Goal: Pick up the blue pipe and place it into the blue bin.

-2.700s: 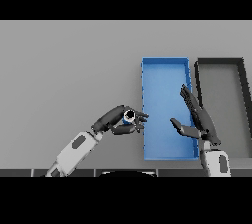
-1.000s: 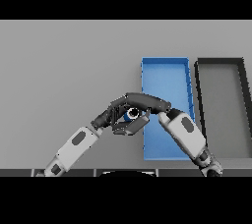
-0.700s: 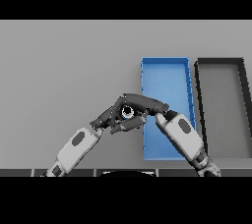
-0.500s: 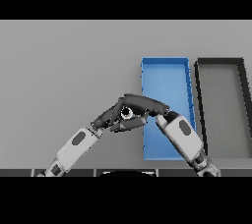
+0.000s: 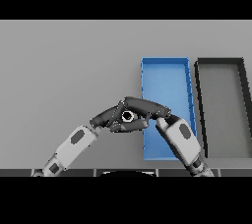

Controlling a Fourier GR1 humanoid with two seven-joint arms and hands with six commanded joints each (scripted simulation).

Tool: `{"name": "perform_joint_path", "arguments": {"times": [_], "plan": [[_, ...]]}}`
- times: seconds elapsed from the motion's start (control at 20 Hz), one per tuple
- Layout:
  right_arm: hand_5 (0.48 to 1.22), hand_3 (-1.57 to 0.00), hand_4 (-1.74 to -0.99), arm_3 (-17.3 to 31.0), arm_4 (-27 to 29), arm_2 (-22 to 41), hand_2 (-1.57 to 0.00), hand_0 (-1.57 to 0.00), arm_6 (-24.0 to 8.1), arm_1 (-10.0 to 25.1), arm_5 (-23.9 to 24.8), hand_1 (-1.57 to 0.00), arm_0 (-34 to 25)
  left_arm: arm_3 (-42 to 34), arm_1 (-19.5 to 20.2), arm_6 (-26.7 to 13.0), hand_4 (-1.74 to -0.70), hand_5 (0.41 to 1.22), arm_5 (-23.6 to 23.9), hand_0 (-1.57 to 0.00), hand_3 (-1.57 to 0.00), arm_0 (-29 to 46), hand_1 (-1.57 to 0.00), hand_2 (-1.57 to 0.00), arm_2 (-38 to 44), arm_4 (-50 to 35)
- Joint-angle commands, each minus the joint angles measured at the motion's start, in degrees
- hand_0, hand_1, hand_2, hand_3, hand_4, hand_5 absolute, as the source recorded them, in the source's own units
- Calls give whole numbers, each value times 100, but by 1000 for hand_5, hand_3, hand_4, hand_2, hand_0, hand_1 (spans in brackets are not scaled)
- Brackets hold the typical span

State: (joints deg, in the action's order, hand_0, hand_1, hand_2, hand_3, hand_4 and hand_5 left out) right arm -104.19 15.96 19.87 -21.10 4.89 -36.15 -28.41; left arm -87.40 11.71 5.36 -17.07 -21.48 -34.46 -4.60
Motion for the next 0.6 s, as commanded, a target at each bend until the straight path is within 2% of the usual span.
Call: {"name": "perform_joint_path", "arguments": {"times": [0.0,0.15,0.2,0.25,0.35,0.45,0.55], "plan": [[1212,-1562,-1483,-4,38,-16,-1565,-1565,-112,-70,15,-1565,-27,-18,6,29,-995,1042,65,-320,-108,35,-262,-268,3,88],[1216,-1567,-1484,-8,30,-123,-1568,-1568,-64,-184,-52,-1568,30,98,-41,-225,-880,842,254,-163,-55,26,-134,-137,36,219],[1217,-1567,-1484,40,-68,-132,-1568,-1568,5,-238,-57,-1568,30,68,31,-257,-854,794,250,-131,-44,19,-107,-109,70,214],[1218,-1568,-1485,-37,-56,-135,-1569,-1569,-57,-240,-66,-1569,59,69,-19,-243,-836,754,286,-104,-35,10,-85,-87,33,249],[1219,-1569,-1485,24,-183,-169,-1570,-1570,-153,-337,-75,-1570,36,84,-43,-226,-828,689,323,-66,-22,70,-54,-55,-8,271],[1220,-1570,-1487,1,-242,-220,-1570,-1570,17,-381,-135,-1570,100,114,-52,-273,-842,636,343,-42,-14,126,-34,-35,78,137],[1220,-1570,-1490,-19,-242,-271,-1570,-1570,-32,-446,-145,-1570,96,-4,-36,-617,-865,616,399,-27,-8,219,-22,-22,105,1]]}}
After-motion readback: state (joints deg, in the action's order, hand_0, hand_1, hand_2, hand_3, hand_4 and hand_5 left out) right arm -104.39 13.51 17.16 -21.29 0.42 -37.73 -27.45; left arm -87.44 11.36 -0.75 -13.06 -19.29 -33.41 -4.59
